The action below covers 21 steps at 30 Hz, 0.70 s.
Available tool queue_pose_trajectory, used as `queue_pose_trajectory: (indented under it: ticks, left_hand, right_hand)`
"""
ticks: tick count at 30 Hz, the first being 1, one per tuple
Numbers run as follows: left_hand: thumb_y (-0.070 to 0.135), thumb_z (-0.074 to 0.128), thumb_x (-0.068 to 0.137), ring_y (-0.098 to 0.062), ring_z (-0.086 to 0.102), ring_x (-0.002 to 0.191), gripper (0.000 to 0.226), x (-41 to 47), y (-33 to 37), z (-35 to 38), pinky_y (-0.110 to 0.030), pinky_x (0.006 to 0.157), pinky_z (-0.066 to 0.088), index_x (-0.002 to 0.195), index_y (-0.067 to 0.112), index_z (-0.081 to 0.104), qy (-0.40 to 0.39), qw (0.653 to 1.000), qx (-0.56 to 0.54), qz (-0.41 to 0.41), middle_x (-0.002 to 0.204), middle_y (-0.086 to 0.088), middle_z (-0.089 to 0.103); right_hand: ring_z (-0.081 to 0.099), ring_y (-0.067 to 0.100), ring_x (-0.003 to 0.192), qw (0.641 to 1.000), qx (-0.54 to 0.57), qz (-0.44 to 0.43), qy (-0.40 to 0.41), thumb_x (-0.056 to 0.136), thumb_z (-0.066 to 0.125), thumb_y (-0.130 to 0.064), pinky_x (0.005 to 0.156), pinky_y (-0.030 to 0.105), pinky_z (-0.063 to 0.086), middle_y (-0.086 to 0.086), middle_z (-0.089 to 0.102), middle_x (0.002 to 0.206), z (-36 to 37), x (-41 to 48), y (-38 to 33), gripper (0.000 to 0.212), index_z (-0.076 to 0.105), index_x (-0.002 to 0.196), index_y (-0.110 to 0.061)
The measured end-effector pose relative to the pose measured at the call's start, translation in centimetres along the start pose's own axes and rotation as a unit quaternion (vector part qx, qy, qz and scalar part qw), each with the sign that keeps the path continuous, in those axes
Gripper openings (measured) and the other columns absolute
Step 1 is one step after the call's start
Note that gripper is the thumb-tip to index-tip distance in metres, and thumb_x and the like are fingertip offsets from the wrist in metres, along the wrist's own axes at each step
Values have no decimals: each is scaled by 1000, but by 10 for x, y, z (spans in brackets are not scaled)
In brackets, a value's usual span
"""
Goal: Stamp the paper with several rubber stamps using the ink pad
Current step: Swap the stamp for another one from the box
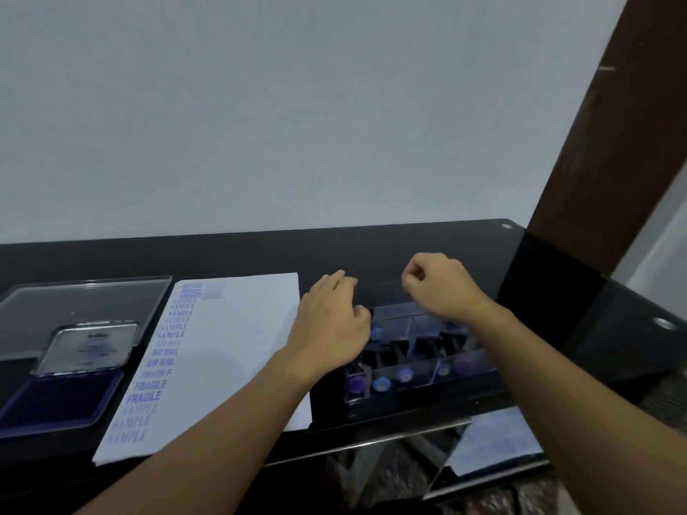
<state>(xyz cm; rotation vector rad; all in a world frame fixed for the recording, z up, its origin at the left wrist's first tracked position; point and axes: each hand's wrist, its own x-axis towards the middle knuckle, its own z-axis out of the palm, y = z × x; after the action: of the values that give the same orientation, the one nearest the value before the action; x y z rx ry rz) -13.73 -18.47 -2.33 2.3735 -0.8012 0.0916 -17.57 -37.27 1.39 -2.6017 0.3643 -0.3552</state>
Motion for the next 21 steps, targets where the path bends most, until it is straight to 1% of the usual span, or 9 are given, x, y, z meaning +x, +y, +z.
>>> queue_pose_trajectory:
  ticks: [2,5,7,9,11,13,18,21]
  left_hand:
    - [22,45,97,-20,37,138,45,9,15,3,-42,115,31,141,10,48,-9,1000,11,23,146,-2,48]
    - [26,42,98,-23,37,138,45,22,36,14,-47,115,29,140,12,47,-56,996,49,48,145,-2,46]
    - [30,39,99,-27,28,144,49,29,45,24,-55,118,21,144,13,41,-94,991,83,48,152,-4,38]
    - [35,34,102,-30,14,150,54,34,50,36,-63,120,9,152,14,31,-128,984,120,33,163,-7,21]
    - [40,29,104,-32,3,152,57,33,51,45,-66,118,1,155,16,24,-148,979,142,17,167,-8,9]
    - [42,24,105,-31,-5,153,58,30,50,52,-68,118,-3,156,16,22,-151,978,144,10,168,-7,1]
    - [43,20,105,-28,-8,154,57,25,48,57,-64,118,-8,157,19,22,-126,981,146,15,168,-5,-1]
    - [43,21,105,-28,-8,154,57,24,48,58,-63,119,-8,157,19,22,-122,982,144,16,168,-5,0]
  right_hand:
    - [60,16,80,998,-46,32,-14,92,51,-22,63,28,44,-2,66,88,-12,5,17,15,61,82,-23]
    - [59,27,91,986,-138,74,-50,92,48,-23,74,35,50,6,67,96,-22,9,37,14,61,88,-22]
    - [55,30,106,972,-200,83,-87,94,45,-28,87,41,51,9,66,109,-24,7,42,19,63,99,-26]
    - [43,32,123,956,-255,85,-120,97,42,-34,97,45,42,8,60,125,-24,4,44,28,62,116,-30]
    - [34,33,132,947,-281,82,-134,98,39,-38,101,50,34,7,56,135,-22,3,45,35,60,124,-34]
    - [30,34,135,942,-292,81,-142,98,36,-42,103,52,30,6,53,140,-20,4,46,37,60,126,-35]
    - [26,35,138,930,-300,96,-190,99,30,-43,105,54,25,9,46,147,-16,7,47,40,60,124,-34]
    - [26,34,138,924,-317,102,-188,99,28,-45,105,56,22,9,48,145,-13,7,48,44,61,124,-29]
